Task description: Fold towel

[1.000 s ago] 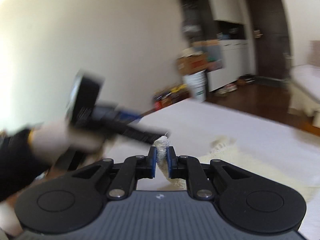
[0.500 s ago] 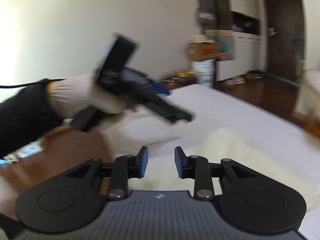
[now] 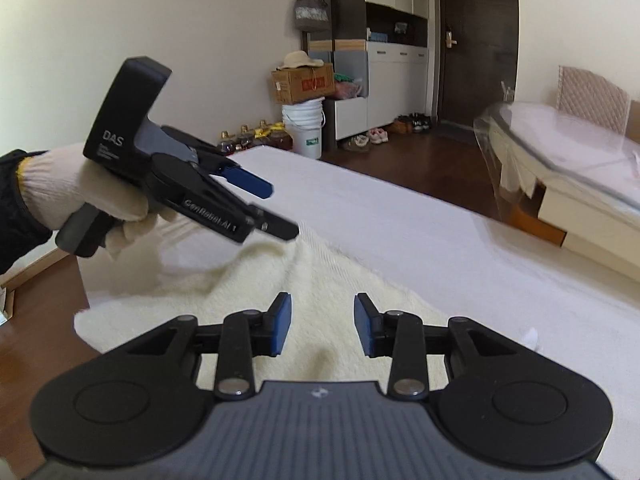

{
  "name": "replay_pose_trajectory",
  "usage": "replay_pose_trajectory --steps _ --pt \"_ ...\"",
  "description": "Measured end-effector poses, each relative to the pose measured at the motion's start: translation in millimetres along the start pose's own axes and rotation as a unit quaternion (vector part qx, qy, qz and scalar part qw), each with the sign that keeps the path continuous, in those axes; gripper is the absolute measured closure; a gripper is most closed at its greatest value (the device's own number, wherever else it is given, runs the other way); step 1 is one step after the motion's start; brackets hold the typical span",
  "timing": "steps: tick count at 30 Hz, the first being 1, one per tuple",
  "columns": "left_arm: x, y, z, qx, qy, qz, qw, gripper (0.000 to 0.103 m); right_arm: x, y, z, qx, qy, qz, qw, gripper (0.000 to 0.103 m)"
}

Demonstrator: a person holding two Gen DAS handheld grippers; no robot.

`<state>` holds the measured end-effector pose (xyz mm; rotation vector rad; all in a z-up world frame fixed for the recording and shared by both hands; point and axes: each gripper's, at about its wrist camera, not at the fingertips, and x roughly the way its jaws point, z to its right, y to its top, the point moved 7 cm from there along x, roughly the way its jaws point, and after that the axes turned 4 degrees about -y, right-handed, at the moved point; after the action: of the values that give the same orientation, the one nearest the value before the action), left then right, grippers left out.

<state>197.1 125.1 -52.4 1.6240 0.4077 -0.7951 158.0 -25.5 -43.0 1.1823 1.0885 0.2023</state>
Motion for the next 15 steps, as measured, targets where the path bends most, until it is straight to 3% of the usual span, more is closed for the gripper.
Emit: replay_pose_trajectory --steps 2,5,9,15 --pt "0 -3 4 0.011 0.004 -0.004 0.9999 0.053 -3 -3 2 0.005 -0.001 0.001 1.0 0.065" --pt "-2 -6 9 0.029 0.011 -0.004 0.9995 0.093 -7 -6 2 0.009 -0.001 0.002 1.0 0.065" --pt "-6 -9 15 0.033 -0.007 -0.009 0.9994 0.102 -9 -9 4 0.016 0.001 0.003 1.0 0.065" --pt "-14 -8 17 0.022 -0.012 -0.002 0.9997 0.101 -17 -9 12 0.029 0.005 0.013 0.999 0.063"
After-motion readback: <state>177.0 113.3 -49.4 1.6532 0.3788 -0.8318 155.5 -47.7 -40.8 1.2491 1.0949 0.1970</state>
